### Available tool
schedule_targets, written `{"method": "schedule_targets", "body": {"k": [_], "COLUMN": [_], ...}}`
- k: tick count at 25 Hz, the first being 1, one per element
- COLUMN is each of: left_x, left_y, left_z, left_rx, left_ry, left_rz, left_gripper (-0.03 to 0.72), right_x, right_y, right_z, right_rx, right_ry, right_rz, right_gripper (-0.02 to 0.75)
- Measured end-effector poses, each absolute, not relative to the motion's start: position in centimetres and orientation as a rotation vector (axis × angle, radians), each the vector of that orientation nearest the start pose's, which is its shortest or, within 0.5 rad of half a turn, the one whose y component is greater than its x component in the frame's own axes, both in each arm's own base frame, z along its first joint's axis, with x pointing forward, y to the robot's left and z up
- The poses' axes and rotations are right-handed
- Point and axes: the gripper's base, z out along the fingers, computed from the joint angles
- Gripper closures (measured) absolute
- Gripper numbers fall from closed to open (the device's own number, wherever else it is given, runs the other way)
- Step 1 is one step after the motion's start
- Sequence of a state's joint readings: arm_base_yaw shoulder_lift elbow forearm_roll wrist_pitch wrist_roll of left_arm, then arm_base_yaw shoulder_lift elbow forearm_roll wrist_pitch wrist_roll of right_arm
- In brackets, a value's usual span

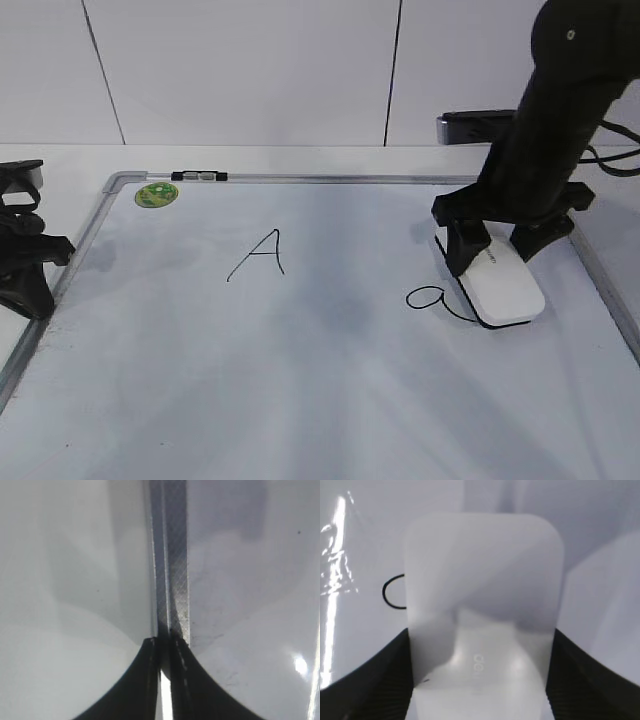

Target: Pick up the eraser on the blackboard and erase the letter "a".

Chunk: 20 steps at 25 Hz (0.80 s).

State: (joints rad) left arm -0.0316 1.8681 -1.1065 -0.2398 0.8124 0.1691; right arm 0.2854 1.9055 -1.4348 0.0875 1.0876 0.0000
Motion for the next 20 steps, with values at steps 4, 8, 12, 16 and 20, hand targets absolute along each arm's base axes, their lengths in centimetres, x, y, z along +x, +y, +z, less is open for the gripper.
{"method": "schedule_targets", "body": {"k": [4, 8, 12, 16, 20], "left_x": [33.7, 33.7, 33.7, 33.7, 33.7], "left_y": [-2.7, -2.7, -2.7, -2.7, -2.7], "left_z": [15.3, 15.3, 15.3, 15.3, 15.3], "left_rx": [0.063, 0.061, 0.059, 0.058, 0.056], "left_ry": [3.033, 3.033, 3.033, 3.033, 3.032], "left_rz": [-0.268, -0.27, -0.273, -0.273, -0.276], "left_gripper": [0.664, 0.664, 0.664, 0.664, 0.664], "right_x": [37.6, 38.0, 38.1, 37.9, 37.5], "right_y": [12.2, 12.4, 12.4, 12.9, 14.3], "right_z": [20.3, 19.1, 18.3, 18.2, 18.1], "right_rx": [-0.446, -0.459, -0.471, -0.499, -0.573], "right_ry": [3.018, 3.047, 3.067, 3.064, 3.054], "right_rz": [0.066, 0.053, 0.045, 0.041, 0.03], "right_gripper": [0.17, 0.17, 0.17, 0.17, 0.17]}}
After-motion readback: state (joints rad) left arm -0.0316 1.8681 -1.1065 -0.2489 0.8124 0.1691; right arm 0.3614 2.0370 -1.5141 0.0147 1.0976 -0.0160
